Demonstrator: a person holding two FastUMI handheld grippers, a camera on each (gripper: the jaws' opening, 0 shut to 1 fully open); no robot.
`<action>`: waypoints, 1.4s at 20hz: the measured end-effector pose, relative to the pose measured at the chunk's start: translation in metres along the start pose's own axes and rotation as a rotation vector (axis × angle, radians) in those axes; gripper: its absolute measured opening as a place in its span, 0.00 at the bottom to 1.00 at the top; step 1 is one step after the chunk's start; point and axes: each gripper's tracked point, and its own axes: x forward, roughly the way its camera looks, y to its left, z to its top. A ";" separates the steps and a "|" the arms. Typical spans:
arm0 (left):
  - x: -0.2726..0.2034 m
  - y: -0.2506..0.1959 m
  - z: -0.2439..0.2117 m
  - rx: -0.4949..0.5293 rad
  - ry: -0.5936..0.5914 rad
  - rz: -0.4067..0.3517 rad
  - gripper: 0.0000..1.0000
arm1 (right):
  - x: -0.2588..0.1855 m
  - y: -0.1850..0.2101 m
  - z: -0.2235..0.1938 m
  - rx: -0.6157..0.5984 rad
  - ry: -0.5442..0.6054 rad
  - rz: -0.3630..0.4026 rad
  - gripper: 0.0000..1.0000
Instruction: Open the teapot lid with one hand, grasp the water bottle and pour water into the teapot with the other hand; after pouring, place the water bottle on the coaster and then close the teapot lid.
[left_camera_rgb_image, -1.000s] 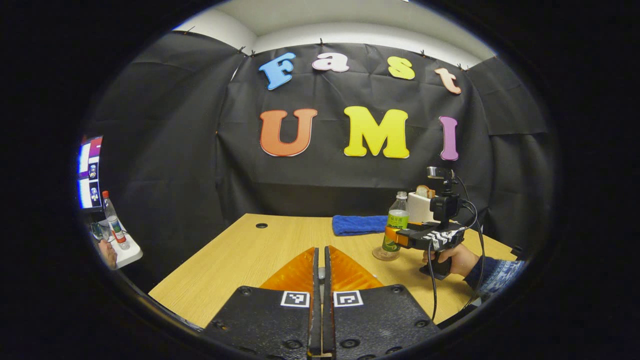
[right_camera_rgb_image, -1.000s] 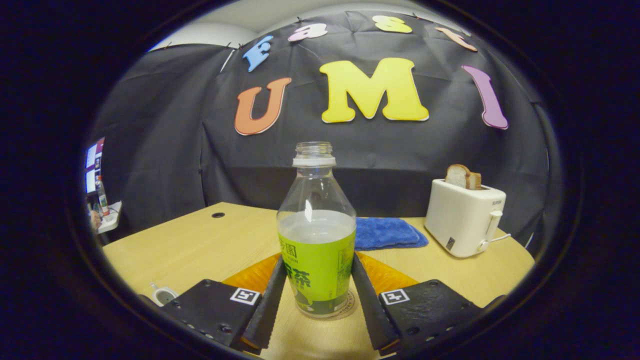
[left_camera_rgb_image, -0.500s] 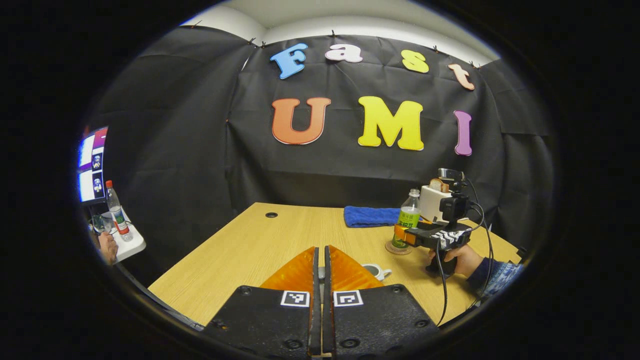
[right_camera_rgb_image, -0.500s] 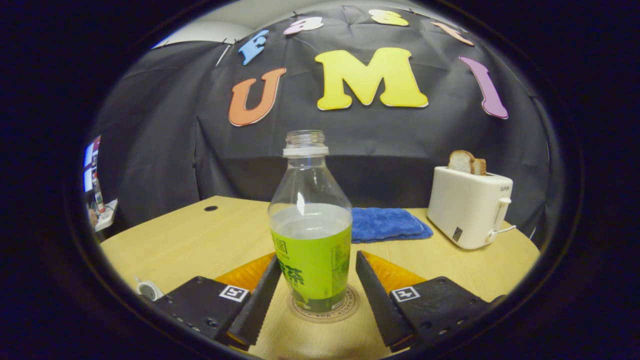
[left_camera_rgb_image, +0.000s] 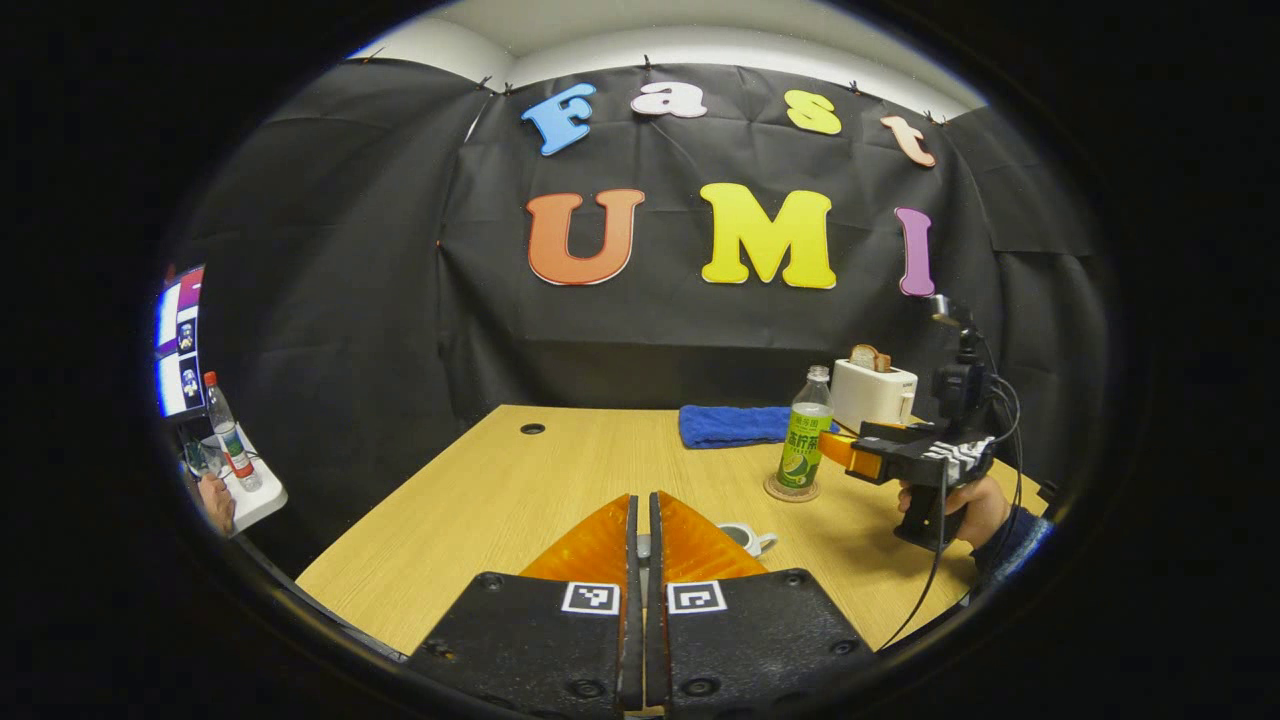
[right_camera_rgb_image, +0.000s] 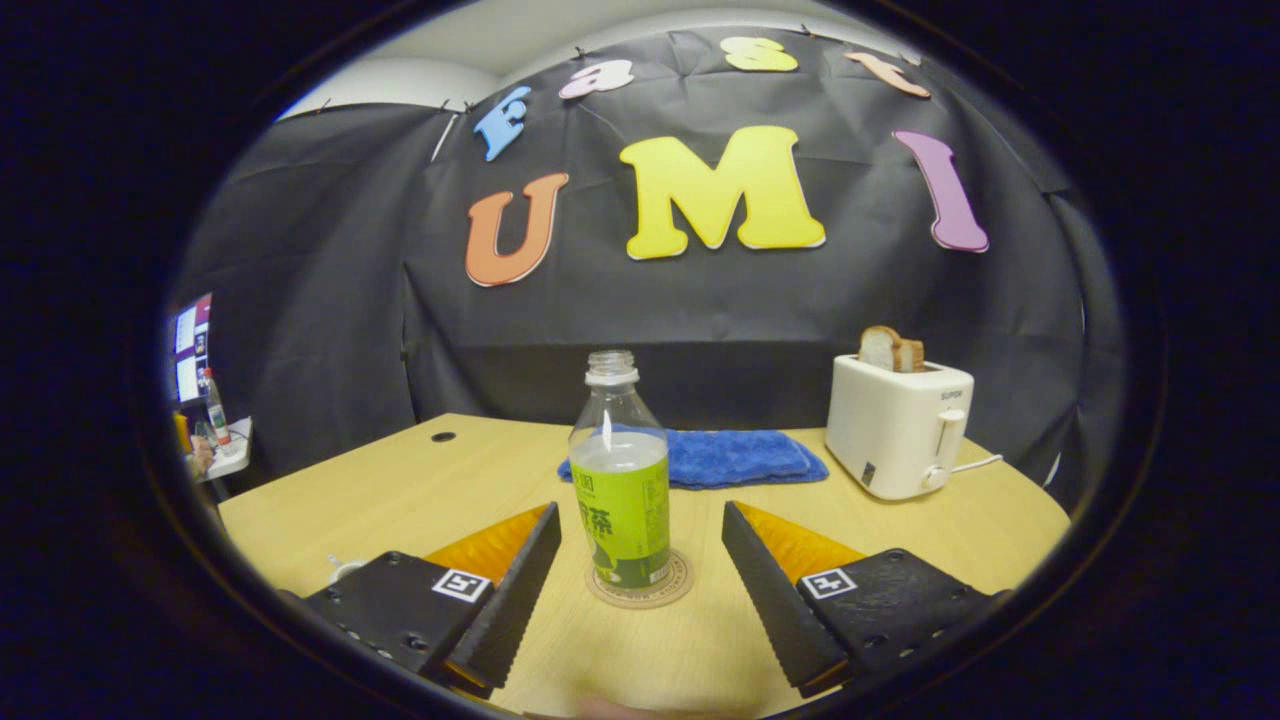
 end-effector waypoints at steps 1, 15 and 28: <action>0.002 -0.004 -0.001 0.000 0.003 -0.006 0.04 | -0.013 -0.009 0.002 -0.008 -0.011 -0.023 0.97; 0.052 -0.066 -0.004 0.007 -0.106 -0.117 0.04 | -0.161 -0.090 0.004 -0.142 -0.130 -0.187 0.95; 0.122 -0.084 -0.056 -0.021 -0.064 -0.083 0.04 | -0.180 -0.108 0.032 -0.129 -0.229 -0.198 0.95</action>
